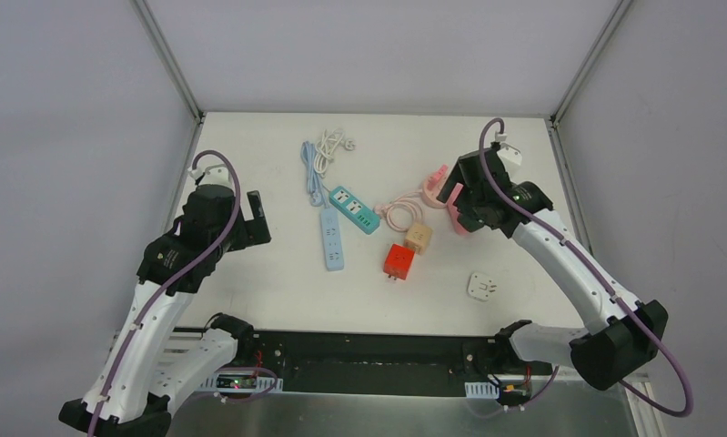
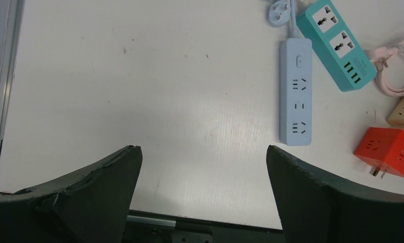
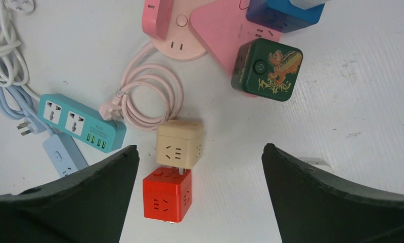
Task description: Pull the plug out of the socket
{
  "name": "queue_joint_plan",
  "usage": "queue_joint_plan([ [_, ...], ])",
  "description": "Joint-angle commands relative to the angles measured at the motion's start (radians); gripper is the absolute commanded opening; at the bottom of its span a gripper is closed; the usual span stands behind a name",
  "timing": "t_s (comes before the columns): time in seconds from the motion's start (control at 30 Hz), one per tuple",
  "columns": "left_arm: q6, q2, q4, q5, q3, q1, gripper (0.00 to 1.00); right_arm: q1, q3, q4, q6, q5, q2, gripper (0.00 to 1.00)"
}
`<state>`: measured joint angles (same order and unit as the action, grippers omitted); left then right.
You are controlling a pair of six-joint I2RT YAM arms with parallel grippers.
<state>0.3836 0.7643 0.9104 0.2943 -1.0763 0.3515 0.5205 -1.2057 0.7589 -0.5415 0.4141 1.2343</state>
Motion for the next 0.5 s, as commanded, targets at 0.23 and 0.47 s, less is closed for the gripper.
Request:
queue_joint_plan([
  [0.23, 0.001, 0.024, -0.030, -0.021, -0.079, -0.011, 0.98, -0.003, -0.011, -0.072, 0.042, 0.076, -0.008, 0.97],
  [0.47, 0.065, 0.044, -0.020, -0.134, -0.278, -0.011, 0.98, -0.018, -0.178, -0.009, 0.070, 0.123, 0.013, 0.99],
])
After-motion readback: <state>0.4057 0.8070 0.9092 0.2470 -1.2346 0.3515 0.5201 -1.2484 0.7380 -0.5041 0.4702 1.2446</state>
